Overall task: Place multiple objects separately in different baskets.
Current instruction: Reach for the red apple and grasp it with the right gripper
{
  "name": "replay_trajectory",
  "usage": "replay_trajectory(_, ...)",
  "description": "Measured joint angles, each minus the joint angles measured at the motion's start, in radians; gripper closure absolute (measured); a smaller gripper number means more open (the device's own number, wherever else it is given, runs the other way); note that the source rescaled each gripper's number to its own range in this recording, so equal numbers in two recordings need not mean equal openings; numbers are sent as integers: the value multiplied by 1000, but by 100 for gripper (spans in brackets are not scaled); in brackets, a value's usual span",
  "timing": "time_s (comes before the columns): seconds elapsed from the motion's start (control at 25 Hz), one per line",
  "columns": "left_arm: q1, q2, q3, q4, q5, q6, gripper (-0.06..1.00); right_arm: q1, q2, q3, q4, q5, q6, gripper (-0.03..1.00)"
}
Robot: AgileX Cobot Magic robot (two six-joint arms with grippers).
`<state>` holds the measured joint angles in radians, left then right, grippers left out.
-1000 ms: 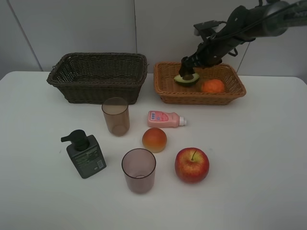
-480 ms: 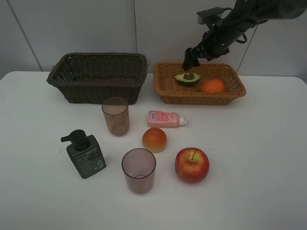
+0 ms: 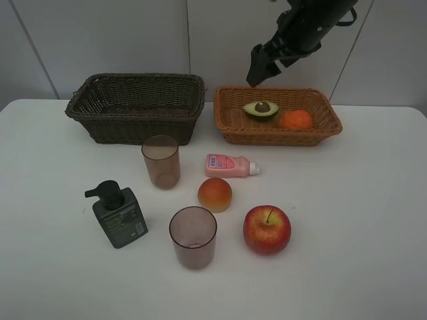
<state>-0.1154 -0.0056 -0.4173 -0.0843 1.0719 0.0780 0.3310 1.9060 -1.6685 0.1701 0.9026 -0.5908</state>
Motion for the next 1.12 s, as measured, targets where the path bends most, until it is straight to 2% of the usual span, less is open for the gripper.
replay_trajectory(0.4, 0, 0, 0, 0, 0, 0, 2, 30, -302, 425, -3, -38, 3, -3)
replay_trajectory(0.88, 0, 0, 0, 0, 0, 0, 2, 213, -414, 666, -3, -29, 3, -3)
replay_trajectory(1.12, 0, 0, 0, 0, 0, 0, 2, 287, -412, 706, 18, -50, 3, -3)
